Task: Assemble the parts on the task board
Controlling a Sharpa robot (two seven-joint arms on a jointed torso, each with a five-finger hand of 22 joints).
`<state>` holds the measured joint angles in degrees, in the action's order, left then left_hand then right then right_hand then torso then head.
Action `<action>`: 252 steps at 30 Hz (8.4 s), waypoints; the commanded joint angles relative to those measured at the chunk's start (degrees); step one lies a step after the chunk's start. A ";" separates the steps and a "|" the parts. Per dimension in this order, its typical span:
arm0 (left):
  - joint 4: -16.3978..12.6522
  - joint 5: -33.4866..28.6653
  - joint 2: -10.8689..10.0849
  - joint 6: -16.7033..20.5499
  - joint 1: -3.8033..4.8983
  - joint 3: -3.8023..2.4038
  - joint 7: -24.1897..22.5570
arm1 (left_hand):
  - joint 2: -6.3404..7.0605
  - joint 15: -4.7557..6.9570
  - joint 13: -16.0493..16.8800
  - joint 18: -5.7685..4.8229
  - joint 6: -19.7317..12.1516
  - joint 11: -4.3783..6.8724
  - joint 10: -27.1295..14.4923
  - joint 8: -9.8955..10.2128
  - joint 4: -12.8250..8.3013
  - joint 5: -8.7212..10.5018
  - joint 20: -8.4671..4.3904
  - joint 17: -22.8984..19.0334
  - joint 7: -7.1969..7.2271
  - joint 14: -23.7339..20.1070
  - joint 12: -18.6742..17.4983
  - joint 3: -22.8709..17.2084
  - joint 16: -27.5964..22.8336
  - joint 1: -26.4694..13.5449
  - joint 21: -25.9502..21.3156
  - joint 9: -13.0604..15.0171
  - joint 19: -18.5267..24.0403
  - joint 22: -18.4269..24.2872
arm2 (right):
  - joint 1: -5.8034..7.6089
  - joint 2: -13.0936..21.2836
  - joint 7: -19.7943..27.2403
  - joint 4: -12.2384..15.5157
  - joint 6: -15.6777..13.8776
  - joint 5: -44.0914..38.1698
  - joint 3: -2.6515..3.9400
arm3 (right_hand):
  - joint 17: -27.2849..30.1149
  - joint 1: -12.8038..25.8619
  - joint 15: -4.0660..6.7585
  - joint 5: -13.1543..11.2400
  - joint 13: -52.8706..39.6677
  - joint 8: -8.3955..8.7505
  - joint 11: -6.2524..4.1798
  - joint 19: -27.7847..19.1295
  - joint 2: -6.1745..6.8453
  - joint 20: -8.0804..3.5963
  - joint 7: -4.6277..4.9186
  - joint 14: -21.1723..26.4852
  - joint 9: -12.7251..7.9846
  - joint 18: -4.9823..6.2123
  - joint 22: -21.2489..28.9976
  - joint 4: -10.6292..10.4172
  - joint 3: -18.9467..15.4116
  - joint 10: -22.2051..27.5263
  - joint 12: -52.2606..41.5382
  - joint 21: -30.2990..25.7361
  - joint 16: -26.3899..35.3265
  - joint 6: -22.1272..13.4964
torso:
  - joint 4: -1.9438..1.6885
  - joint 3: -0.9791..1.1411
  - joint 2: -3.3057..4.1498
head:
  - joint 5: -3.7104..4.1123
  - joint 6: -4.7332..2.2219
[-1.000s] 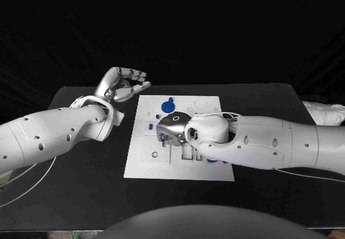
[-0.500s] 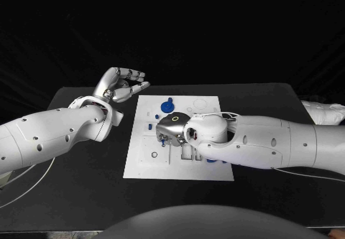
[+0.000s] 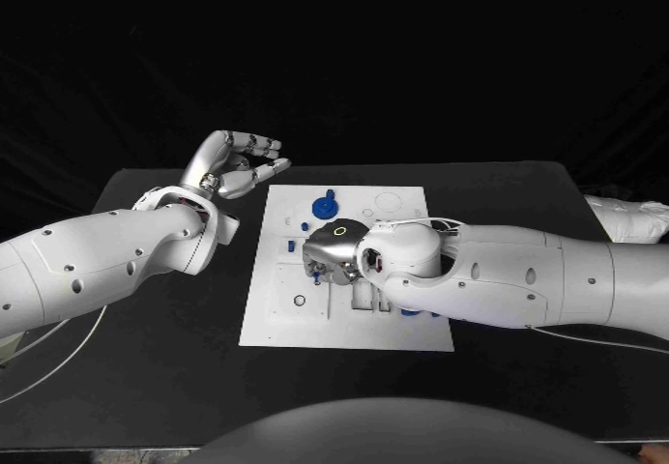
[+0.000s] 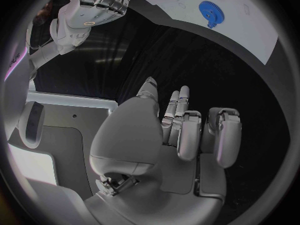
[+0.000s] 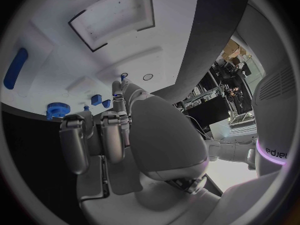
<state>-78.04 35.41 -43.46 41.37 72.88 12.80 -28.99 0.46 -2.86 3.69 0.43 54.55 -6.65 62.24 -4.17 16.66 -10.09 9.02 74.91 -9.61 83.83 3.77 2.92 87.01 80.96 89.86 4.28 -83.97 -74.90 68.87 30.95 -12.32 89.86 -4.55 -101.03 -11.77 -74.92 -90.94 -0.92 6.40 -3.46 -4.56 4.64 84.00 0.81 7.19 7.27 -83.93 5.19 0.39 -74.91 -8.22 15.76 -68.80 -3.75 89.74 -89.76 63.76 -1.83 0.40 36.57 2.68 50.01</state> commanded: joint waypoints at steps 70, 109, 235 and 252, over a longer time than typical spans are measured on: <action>0.49 0.26 0.23 -0.88 0.02 -0.04 -0.65 | -0.02 0.42 0.00 -0.43 0.37 0.24 0.15 0.36 -0.01 -0.42 -0.49 8.45 0.05 3.81 0.09 0.27 -0.22 0.67 0.14 -0.09 -6.03 -15.10 | 1.79 6.62 4.71 3.44 -16.93 8.89 -0.06 | -15.08 10.97 -2.92 -3.55 -0.79 -3.21 2.72 6.00 3.41 2.79 1.66 -6.07 0.57 -0.39 -15.09 -1.36 -5.53 10.20 -2.75 0.26 -0.24 -11.15 | 0.08 0.00 -0.04 | 0.19 -0.01; 0.78 3.06 0.30 -0.59 -0.24 -0.04 -0.65 | -0.26 0.42 0.00 -0.43 0.34 0.23 0.13 0.37 0.03 -0.45 -0.50 8.59 0.03 3.87 0.08 0.44 -0.16 0.98 0.14 -0.11 -6.03 -15.10 | 4.98 12.00 -4.89 -0.90 2.18 7.10 -0.12 | -15.08 13.05 -4.61 -3.74 -0.20 0.37 4.66 6.00 2.95 4.44 4.81 -6.07 -1.01 -0.39 -15.09 -2.65 -9.68 13.54 0.02 0.26 -0.24 -12.59 | -0.10 -0.02 0.08 | 0.93 -0.01; 2.65 3.20 1.10 -0.78 -0.31 -0.03 -0.45 | -0.77 0.46 0.01 -0.43 0.38 0.27 0.23 0.36 0.01 -0.54 -0.52 8.33 0.08 3.80 0.10 0.53 -0.30 1.54 0.14 -0.13 -6.03 -15.10 | 8.29 10.83 -0.78 5.83 -4.63 14.48 0.06 | -15.08 3.66 2.08 -3.69 -0.01 -2.33 -1.60 6.00 -4.29 -2.09 -1.56 -6.07 -0.06 -0.39 -15.09 -2.41 -4.22 -1.43 0.06 0.26 -0.24 -1.13 | -0.13 -0.05 -0.06 | -0.06 -0.01; 3.35 3.24 1.93 -1.01 -0.41 -0.01 -0.49 | -0.79 0.46 0.00 -0.43 0.34 0.26 0.21 0.38 0.02 -0.56 -0.53 8.34 0.06 3.80 0.09 0.60 -0.30 1.60 0.14 -0.15 -6.03 -15.10 | 4.89 1.06 2.54 1.63 -3.04 10.72 0.07 | -15.08 2.80 1.54 -3.65 0.01 -2.02 -1.13 6.00 -4.36 -1.75 -1.03 -6.07 -0.13 -0.39 -15.09 -2.09 -3.43 -0.97 0.25 0.26 -0.24 -1.31 | -0.10 0.03 0.11 | -1.72 -0.01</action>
<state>-74.63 38.44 -41.68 40.99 72.46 12.82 -28.97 -0.29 -2.65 3.69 0.43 54.55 -6.65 62.24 -4.17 16.66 -10.30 9.02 74.91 -9.61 84.04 3.77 3.23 87.01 82.17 89.86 4.19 -83.97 -74.90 73.90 32.33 -11.63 91.75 -8.79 -87.47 -11.74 -74.92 -87.42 0.83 2.58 -3.55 -6.49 3.04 83.90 -3.39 5.43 5.75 -84.03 4.87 0.40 -74.92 -10.42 11.98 -69.87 -3.87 89.74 -89.76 61.45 -1.91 0.37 36.62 1.08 50.01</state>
